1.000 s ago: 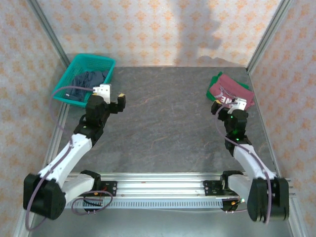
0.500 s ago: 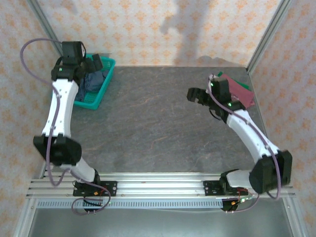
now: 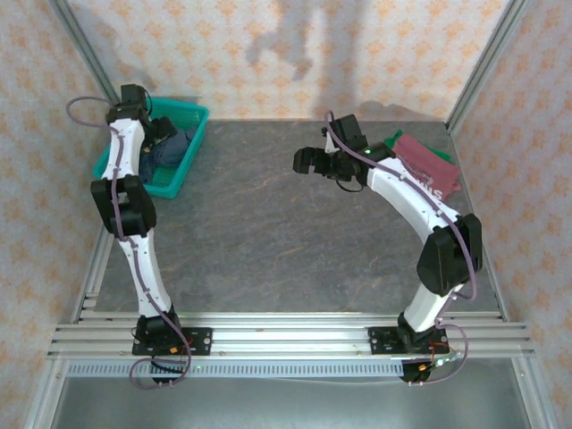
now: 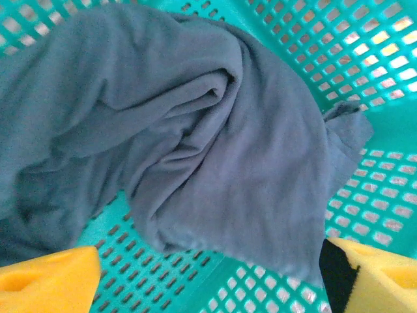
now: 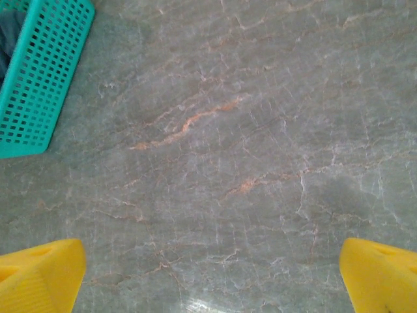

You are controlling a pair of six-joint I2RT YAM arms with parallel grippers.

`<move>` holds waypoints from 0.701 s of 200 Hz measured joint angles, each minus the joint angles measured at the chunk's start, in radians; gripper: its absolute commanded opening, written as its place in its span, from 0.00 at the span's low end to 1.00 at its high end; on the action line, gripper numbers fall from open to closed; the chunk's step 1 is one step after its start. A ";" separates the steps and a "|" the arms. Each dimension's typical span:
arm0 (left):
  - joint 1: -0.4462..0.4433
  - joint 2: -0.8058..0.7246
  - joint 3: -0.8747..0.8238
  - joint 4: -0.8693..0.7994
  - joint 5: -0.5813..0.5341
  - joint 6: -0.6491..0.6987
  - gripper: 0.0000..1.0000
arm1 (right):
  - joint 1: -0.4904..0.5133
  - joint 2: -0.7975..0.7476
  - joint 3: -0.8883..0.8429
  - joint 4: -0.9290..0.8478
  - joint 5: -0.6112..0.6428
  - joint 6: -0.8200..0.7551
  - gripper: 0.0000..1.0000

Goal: Fold and stack the t-shirts

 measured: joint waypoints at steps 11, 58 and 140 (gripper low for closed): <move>-0.001 0.042 0.032 0.000 0.010 -0.024 0.83 | 0.000 0.008 0.000 -0.008 -0.002 0.007 1.00; -0.001 0.145 0.074 0.016 0.022 -0.113 0.78 | 0.000 0.028 0.001 -0.026 -0.002 0.042 1.00; -0.001 0.269 0.145 0.024 -0.002 -0.256 0.15 | 0.000 0.027 0.001 -0.026 -0.002 0.090 1.00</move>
